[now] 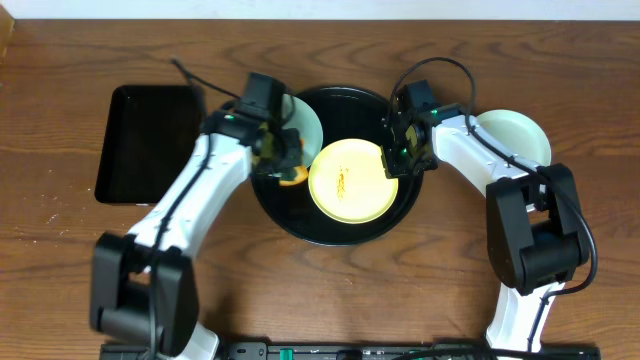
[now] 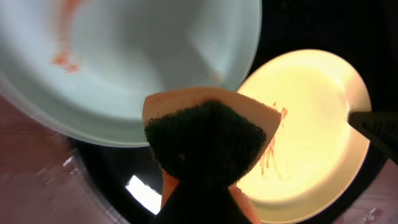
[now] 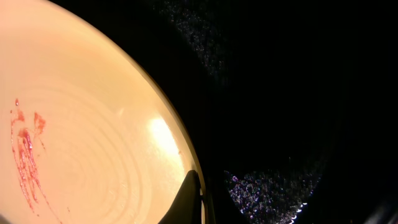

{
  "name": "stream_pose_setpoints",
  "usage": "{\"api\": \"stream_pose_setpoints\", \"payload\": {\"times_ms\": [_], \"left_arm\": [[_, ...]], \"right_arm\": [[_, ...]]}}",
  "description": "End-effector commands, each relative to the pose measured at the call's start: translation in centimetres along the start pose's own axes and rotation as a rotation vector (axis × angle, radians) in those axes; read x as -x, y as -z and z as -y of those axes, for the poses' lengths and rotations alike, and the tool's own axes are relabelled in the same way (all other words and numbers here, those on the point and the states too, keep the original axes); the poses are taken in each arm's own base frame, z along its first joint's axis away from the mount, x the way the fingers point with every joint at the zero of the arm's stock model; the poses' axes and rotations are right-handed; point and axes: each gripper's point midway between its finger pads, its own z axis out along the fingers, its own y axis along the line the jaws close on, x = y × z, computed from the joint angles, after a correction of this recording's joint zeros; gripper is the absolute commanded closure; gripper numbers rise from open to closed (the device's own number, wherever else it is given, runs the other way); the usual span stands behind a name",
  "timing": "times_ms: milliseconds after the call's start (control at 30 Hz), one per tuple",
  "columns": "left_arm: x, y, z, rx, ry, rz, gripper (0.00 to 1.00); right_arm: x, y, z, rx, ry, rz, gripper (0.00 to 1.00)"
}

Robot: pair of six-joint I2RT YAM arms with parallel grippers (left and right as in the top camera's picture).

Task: Clean dirty plates on tray and stack at the side
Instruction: 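Scrub the yellow plate with the sponge in the left gripper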

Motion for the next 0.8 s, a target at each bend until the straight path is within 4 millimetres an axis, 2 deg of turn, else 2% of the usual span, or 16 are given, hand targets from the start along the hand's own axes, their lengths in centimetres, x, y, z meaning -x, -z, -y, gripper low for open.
{"api": "stream_pose_setpoints", "payload": {"times_ms": [0,233,467,633,767], "left_arm": [[-0.6,-2.6,0.8,0.01,-0.042,-0.032,0.93],[-1.4,-6.8,3.3,-0.01,-0.114,-0.049,0.93],[-2.9,-8.1,6.1,-0.032,-0.189,-0.054,0.92],[-2.7,-8.8,5.2,0.091,-0.145,0.001,0.93],[-2.5,-10.3,3.8,0.184,-0.111,0.031,0.93]], "right_arm": [[-0.5,-0.9,0.0,-0.003,-0.013,-0.026,0.99],[-0.8,-0.9,0.0,-0.006,-0.016,-0.041,0.99],[-0.8,-0.9,0.0,-0.006,-0.015,-0.04,0.99],[-0.8,-0.9,0.0,-0.006,-0.016,-0.04,0.99],[-0.8,-0.9,0.0,-0.006,-0.015,-0.04,0.99]]}}
